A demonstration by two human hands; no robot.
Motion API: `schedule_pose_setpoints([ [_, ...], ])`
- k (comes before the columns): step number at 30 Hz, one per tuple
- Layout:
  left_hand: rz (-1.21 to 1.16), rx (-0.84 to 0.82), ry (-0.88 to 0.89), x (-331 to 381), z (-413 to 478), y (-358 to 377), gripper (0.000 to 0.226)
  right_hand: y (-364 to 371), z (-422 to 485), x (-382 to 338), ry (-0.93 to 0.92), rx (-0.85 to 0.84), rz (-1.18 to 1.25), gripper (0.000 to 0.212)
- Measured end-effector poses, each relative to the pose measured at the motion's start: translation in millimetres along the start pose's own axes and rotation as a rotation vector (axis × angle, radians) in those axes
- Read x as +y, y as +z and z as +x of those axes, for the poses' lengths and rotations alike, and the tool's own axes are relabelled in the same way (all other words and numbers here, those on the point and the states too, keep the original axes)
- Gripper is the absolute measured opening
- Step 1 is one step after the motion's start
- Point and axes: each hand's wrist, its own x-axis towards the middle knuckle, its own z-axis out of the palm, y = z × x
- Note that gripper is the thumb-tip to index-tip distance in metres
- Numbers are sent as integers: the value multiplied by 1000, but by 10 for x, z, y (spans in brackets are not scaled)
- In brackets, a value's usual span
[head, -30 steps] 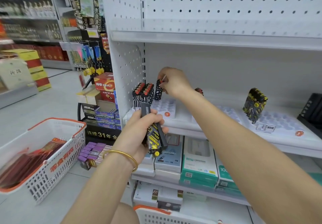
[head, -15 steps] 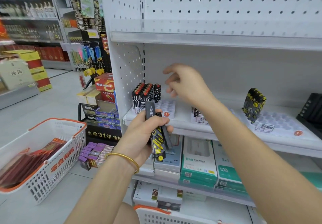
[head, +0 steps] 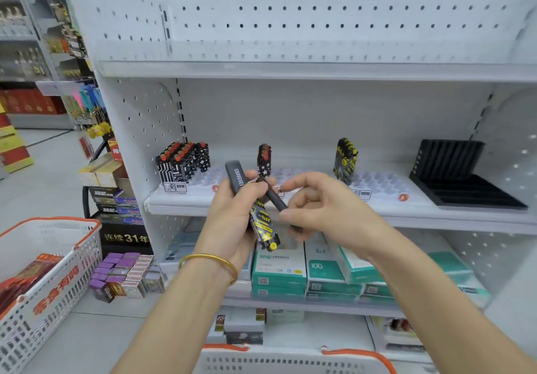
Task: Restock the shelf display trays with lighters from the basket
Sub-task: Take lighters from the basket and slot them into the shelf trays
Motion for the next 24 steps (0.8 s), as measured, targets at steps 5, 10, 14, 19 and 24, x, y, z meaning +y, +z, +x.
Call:
schedule_pose_setpoints([
  [5,67,-29,-35,-106,12,177,15,-208,-133,70,-55,149,-127,29],
  [10,95,-67,-22,-197,40,403,19,-390,-271,129,-82,209,-93,25],
  [14,157,-133,-5,-323,38,644,23,-627,-393,182,-38,225,42,19],
  [19,202,-229,-65,-542,56,1090,21,-1042,-648,246,-62,336,-48,46],
  [24,187,-246,-175,-709,100,1535,18,-1721,-723,307,-108,789,-286,40],
])
